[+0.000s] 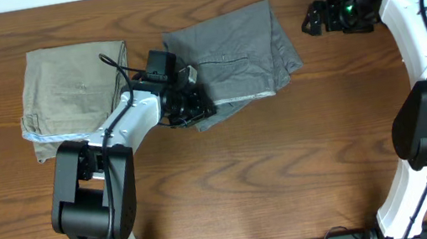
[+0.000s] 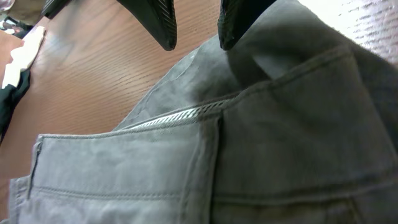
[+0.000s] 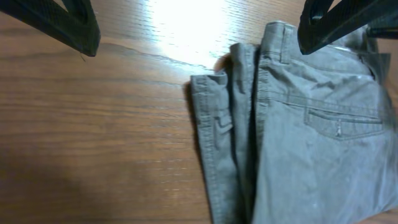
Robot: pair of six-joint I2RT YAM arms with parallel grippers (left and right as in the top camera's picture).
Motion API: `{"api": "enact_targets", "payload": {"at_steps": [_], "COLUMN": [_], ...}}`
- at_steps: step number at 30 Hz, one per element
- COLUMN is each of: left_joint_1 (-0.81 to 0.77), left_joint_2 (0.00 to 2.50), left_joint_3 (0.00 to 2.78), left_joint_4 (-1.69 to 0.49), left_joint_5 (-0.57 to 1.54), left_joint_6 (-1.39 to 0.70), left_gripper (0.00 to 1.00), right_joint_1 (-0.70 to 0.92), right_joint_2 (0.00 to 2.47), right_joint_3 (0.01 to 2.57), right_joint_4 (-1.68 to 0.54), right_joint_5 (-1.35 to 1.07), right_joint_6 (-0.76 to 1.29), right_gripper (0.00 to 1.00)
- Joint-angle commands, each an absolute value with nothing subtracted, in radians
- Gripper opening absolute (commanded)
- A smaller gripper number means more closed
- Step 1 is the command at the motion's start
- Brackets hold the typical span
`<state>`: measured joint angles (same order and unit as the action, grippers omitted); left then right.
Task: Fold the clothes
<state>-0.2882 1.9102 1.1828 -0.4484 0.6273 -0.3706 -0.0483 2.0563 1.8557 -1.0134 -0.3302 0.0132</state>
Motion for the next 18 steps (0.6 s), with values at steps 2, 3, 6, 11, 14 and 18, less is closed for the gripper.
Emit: {"api": "enact_targets", "payload": {"at_steps": [2, 3, 6, 11, 14, 18], "left_joint_1": [-0.287, -0.287, -0.287, -0.287, -0.287, -0.287], "left_joint_2": [1.917, 1.917, 1.922, 1.925, 1.925, 1.925], "left_joint_3": [1.153, 1.143, 1.106, 1.049, 1.041, 1.040], "left_joint_4": [-0.427, -0.418, -0.369, -0.303, -0.300, -0.299], "left_joint_5": [0.644, 0.643, 0.643, 0.642, 0.618, 0.591], "left_joint_6": [-0.379, -0.379, -0.379, -0.379, -0.379, -0.379], "left_gripper": [0.25, 0.25, 0.25, 0.25, 0.25, 0.25], "right_joint_1": [0.001, 0.011, 0.040, 0.083, 0.099, 0.106], "right_joint_2": [2.083, 2.093, 2.125, 2.185, 2.207, 2.209], "right_joint_3": [1.847, 1.845, 1.845, 1.844, 1.844, 1.844], "right_joint_4": [-1.023, -1.025, -1.034, -1.041, -1.044, -1.052], "right_joint_5": [-0.345, -0.345, -0.347, -0.379, -0.462, -0.487], "right_joint_6": [-0.006, -0.006, -0.006, -0.012, -0.044, -0.050], "right_gripper": [0.99, 0.98, 0.93, 0.84, 0.81, 0.80]}}
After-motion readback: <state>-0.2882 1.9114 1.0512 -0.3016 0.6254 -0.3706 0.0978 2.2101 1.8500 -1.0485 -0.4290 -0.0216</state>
